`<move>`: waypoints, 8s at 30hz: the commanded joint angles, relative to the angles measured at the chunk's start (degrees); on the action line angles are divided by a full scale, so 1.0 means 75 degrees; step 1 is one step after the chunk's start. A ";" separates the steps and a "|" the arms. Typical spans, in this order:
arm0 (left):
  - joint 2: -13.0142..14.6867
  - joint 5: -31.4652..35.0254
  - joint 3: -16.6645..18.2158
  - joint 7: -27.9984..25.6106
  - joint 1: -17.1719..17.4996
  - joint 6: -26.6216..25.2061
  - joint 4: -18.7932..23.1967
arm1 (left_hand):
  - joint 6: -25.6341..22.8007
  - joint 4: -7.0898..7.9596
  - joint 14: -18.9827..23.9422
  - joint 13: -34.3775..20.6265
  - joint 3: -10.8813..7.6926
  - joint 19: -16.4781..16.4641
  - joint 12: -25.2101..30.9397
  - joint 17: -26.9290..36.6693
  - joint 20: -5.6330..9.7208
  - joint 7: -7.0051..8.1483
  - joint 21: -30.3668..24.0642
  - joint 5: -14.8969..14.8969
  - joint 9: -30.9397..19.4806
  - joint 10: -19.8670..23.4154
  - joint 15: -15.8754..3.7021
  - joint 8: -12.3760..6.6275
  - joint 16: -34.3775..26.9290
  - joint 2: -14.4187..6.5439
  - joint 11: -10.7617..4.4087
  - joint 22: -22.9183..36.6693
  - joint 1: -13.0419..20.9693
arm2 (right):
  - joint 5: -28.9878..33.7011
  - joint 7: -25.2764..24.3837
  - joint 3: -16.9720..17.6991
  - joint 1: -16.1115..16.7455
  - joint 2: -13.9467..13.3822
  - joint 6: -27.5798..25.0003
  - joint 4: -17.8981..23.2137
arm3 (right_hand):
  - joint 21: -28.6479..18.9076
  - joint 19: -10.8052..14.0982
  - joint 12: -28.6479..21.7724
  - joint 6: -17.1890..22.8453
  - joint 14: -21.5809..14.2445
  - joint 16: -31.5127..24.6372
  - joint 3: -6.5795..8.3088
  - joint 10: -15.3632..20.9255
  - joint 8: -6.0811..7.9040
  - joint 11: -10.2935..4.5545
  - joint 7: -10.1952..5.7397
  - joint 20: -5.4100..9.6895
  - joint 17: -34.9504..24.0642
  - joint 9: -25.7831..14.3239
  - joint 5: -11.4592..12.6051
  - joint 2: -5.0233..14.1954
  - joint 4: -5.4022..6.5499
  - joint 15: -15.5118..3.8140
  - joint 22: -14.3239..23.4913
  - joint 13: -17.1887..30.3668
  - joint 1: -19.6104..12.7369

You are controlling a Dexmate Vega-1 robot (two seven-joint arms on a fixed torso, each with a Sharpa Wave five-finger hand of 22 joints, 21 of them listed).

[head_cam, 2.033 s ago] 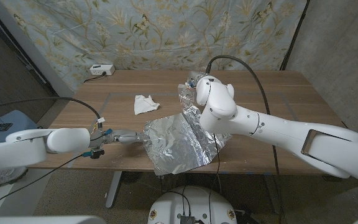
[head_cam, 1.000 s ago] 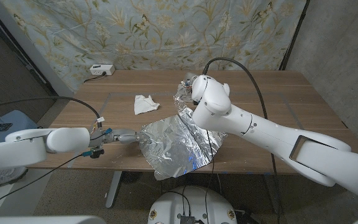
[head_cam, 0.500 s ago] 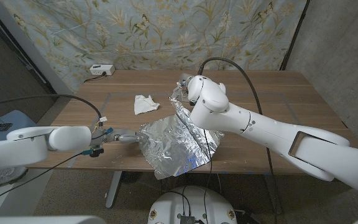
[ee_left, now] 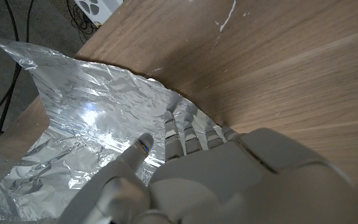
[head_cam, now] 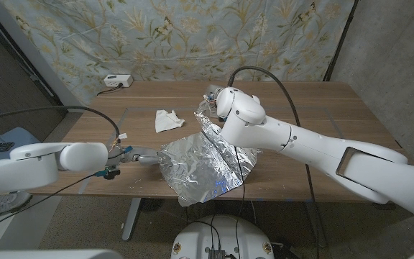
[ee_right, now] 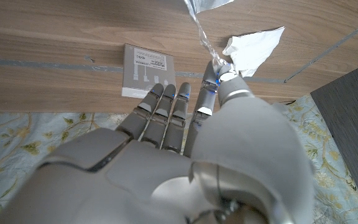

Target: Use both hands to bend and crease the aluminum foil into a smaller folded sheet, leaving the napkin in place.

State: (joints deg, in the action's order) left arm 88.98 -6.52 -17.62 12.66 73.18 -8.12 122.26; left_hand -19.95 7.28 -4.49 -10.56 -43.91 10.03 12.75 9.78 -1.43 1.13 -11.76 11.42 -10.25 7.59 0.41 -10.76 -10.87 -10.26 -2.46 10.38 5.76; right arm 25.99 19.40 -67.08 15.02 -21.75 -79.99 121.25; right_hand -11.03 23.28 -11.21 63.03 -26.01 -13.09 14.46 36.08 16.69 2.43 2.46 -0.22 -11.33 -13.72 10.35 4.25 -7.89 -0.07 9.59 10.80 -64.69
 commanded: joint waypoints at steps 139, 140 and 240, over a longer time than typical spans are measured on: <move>-0.2903 0.0944 0.3643 0.2702 0.1782 0.0089 -0.0009 | 0.0010 -0.0139 0.0080 -0.0049 0.0007 0.0340 -0.0062 -0.0007 -0.0050 0.0021 -0.0106 0.0032 -0.0044 0.0003 -0.0002 0.0015 0.0037 -0.0048 -0.0005 0.0015 0.0244 | -0.3493 0.0056 0.1351 0.0413 0.0306 0.3128 -0.2028 | -0.0004 -0.0090 0.0023 -0.1923 0.0299 0.0118 -0.0534 -0.0728 -0.0743 0.0658 0.0430 -0.0565 -0.0040 0.0035 0.0004 0.0289 0.0203 0.0785 0.0033 0.0032 0.1164; -0.3045 0.1063 0.3635 0.2755 0.1719 0.0070 0.0001 | 0.0013 -0.0140 0.0080 -0.0049 0.0007 0.0337 -0.0062 -0.0007 -0.0050 0.0016 -0.0106 0.0032 -0.0044 0.0003 0.0004 0.0017 0.0037 -0.0048 0.0000 0.0015 0.0245 | -0.3502 0.0057 0.1364 0.0414 0.0307 0.3136 -0.2043 | -0.0005 -0.0088 0.0022 -0.1929 0.0302 0.0119 -0.0534 -0.0728 -0.0744 0.0658 0.0437 -0.0562 -0.0041 0.0036 0.0004 0.0292 0.0202 0.0786 0.0033 0.0032 0.1165; -0.0793 0.1299 -0.7053 0.0368 -0.7247 -0.0705 0.0151 | 0.0243 -0.0089 0.0300 -0.0054 0.0141 0.0338 -0.0015 0.0016 0.0054 -0.0024 -0.0055 -0.0010 -0.0035 0.0211 -0.0101 -0.0011 0.0006 -0.0041 -0.0057 0.0029 0.0273 | -0.3715 -0.1019 0.2250 0.1362 -0.0851 0.3637 -0.1306 | 0.0001 -0.0170 0.0006 -0.2399 0.0410 0.0068 -0.0673 -0.0814 -0.0758 0.0412 0.0265 -0.0246 -0.0172 0.0138 -0.0001 0.0810 0.0877 0.0473 0.0041 0.0047 0.2489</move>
State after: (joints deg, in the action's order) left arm 82.62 3.17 -64.46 15.93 24.08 -13.68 123.59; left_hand -17.71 6.26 -2.44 -10.77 -42.90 9.83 12.31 9.74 -1.22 0.92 -12.20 11.47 -10.29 8.61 -0.41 -10.59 -10.64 -10.49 -2.67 10.40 7.94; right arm -5.19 13.29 -47.33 24.71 -26.12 -53.14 106.66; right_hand -11.03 21.85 -10.99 45.52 -22.91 -12.17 9.29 29.99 10.98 5.93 4.60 -2.44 -12.41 -12.65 10.41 10.23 -2.07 3.75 9.73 11.01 -46.94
